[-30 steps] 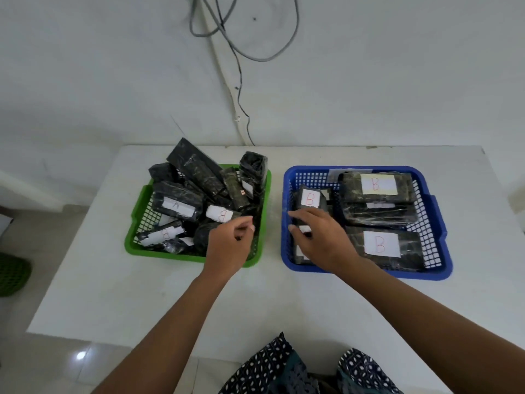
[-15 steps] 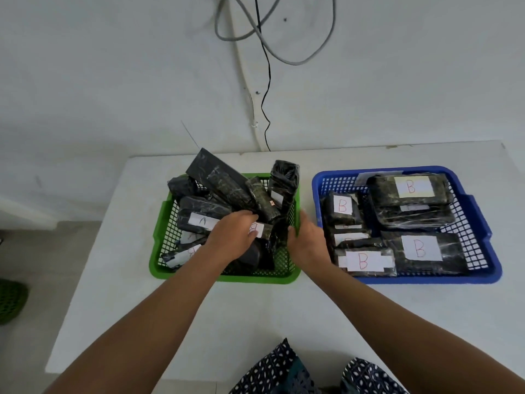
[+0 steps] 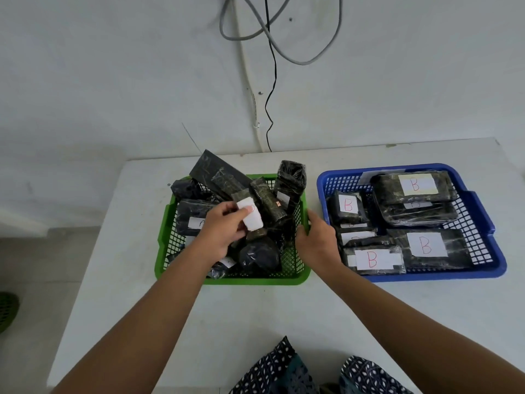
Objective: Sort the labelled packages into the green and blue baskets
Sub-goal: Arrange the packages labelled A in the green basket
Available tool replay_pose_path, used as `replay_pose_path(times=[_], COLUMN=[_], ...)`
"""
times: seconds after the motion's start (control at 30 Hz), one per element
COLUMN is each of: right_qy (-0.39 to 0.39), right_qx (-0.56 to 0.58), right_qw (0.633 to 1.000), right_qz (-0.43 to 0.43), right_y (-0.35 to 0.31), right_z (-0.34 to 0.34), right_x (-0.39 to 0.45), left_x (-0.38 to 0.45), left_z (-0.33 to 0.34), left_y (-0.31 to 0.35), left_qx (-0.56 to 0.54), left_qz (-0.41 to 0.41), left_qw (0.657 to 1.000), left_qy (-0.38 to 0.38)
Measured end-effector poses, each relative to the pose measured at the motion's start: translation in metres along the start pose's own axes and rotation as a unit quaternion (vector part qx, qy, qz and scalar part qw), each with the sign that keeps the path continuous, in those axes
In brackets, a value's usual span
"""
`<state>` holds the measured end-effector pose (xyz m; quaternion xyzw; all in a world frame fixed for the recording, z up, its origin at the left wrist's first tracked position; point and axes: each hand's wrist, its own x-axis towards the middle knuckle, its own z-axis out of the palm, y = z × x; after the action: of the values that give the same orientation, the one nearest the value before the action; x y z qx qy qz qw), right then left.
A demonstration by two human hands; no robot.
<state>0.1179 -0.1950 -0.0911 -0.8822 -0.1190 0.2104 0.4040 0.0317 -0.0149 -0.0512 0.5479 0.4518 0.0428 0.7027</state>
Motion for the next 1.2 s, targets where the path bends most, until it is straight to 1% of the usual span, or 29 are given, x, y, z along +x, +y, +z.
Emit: replay_pose_path(times=[0.03, 0.07, 0.13, 0.23, 0.33, 0.4, 0.47, 0.53, 0.57, 0.6, 0.63, 0.7, 0.73, 0.83, 0.87, 0.93, 1.0, 1.07, 1.2], right_qy=[0.011, 0.023, 0.025, -0.016, -0.021, -0.014, -0.017, -0.017, -0.013, -0.005, 0.004, 0.014, 0.014, -0.004, -0.015, -0.036, -0.073, -0.108, -0.099], right_qx=[0.006, 0.020, 0.084, 0.169, 0.179, 0.173, 0.177, 0.172, 0.161, 0.148, 0.133, 0.106, 0.099, 0.081, 0.071, 0.057, 0.045, 0.037, 0.037], right_qw=[1.000, 0.999, 0.996, 0.984, 0.981, 0.982, 0.982, 0.984, 0.986, 0.988, 0.991, 0.994, 0.995, 0.997, 0.997, 0.998, 0.996, 0.993, 0.994], right_qz=[-0.009, -0.016, -0.030, -0.060, -0.074, -0.071, -0.061, -0.049, -0.043, -0.038, -0.032, -0.025, -0.021, -0.006, -0.003, 0.002, -0.005, -0.015, -0.025], right_y=[-0.001, -0.003, -0.006, -0.008, -0.001, 0.009, 0.024, 0.042, 0.052, 0.062, 0.073, 0.093, 0.103, 0.127, 0.132, 0.137, 0.136, 0.131, 0.119], right_z=[-0.002, -0.005, -0.013, -0.031, -0.054, -0.073, -0.097, -0.126, -0.141, -0.156, -0.170, -0.194, -0.203, -0.220, -0.221, -0.220, -0.212, -0.199, -0.170], right_x=[0.000, -0.001, -0.002, -0.002, -0.001, 0.001, 0.004, 0.007, 0.010, 0.012, 0.015, 0.022, 0.025, 0.035, 0.038, 0.044, 0.048, 0.052, 0.057], left_x=[-0.004, -0.007, -0.015, -0.028, -0.037, -0.041, -0.044, -0.044, -0.044, -0.044, -0.045, -0.047, -0.047, -0.045, -0.044, -0.042, -0.042, -0.041, -0.038], left_z=[0.004, 0.010, 0.024, 0.052, 0.083, 0.103, 0.123, 0.141, 0.149, 0.156, 0.164, 0.178, 0.185, 0.198, 0.200, 0.200, 0.199, 0.199, 0.195], left_y=[0.000, -0.001, -0.004, -0.010, -0.014, -0.017, -0.022, -0.030, -0.036, -0.041, -0.047, -0.057, -0.061, -0.073, -0.075, -0.078, -0.079, -0.081, -0.083], left_qx=[-0.091, -0.155, -0.242, -0.286, -0.279, -0.258, -0.193, -0.042, 0.049, 0.139, 0.213, 0.298, 0.317, 0.315, 0.311, 0.299, 0.277, 0.264, 0.249], left_qz=[-0.034, -0.053, -0.069, -0.075, -0.069, -0.064, -0.051, 0.000, 0.041, 0.083, 0.123, 0.194, 0.206, 0.170, 0.166, 0.190, 0.212, 0.215, 0.181], left_qw=[0.995, 0.986, 0.968, 0.954, 0.955, 0.960, 0.977, 0.999, 0.998, 0.986, 0.966, 0.929, 0.920, 0.929, 0.929, 0.925, 0.924, 0.926, 0.938], left_qy=[-0.012, -0.017, -0.019, -0.044, -0.079, -0.085, -0.072, -0.014, 0.019, 0.048, 0.073, 0.105, 0.107, 0.097, 0.109, 0.137, 0.155, 0.165, 0.162])
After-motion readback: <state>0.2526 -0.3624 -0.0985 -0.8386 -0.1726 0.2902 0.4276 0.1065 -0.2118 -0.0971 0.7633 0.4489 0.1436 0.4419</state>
